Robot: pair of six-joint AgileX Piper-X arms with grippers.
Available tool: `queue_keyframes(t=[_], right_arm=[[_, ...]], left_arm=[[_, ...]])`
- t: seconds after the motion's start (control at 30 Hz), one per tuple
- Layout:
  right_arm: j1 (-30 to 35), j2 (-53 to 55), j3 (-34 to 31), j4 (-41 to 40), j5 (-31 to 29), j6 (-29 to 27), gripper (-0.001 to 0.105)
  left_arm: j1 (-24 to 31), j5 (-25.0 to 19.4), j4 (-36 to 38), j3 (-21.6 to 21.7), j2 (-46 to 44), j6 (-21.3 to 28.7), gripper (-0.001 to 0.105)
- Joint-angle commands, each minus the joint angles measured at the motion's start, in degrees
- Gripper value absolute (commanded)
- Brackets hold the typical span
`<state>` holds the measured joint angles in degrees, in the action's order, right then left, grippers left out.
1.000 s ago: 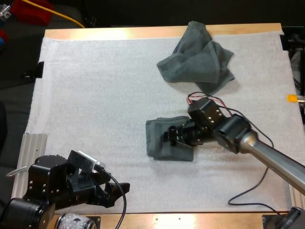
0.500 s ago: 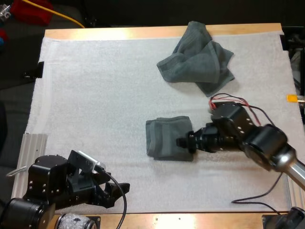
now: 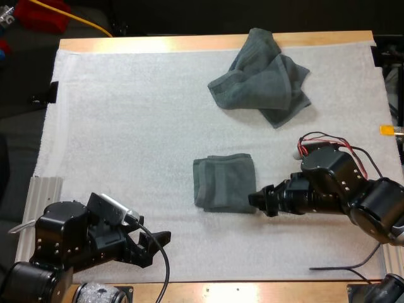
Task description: Pick towel from pile, fold and stack
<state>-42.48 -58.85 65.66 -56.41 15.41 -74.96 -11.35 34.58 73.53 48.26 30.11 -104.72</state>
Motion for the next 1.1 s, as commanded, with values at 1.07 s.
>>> queue_keyframes(t=[1.07], right_arm=[[0.0,0.4,0.3,-2.9,-0.2,-3.7,0.071]], left_arm=[[20.0,10.7,-9.6,0.2,26.6,4.9,0.072]])
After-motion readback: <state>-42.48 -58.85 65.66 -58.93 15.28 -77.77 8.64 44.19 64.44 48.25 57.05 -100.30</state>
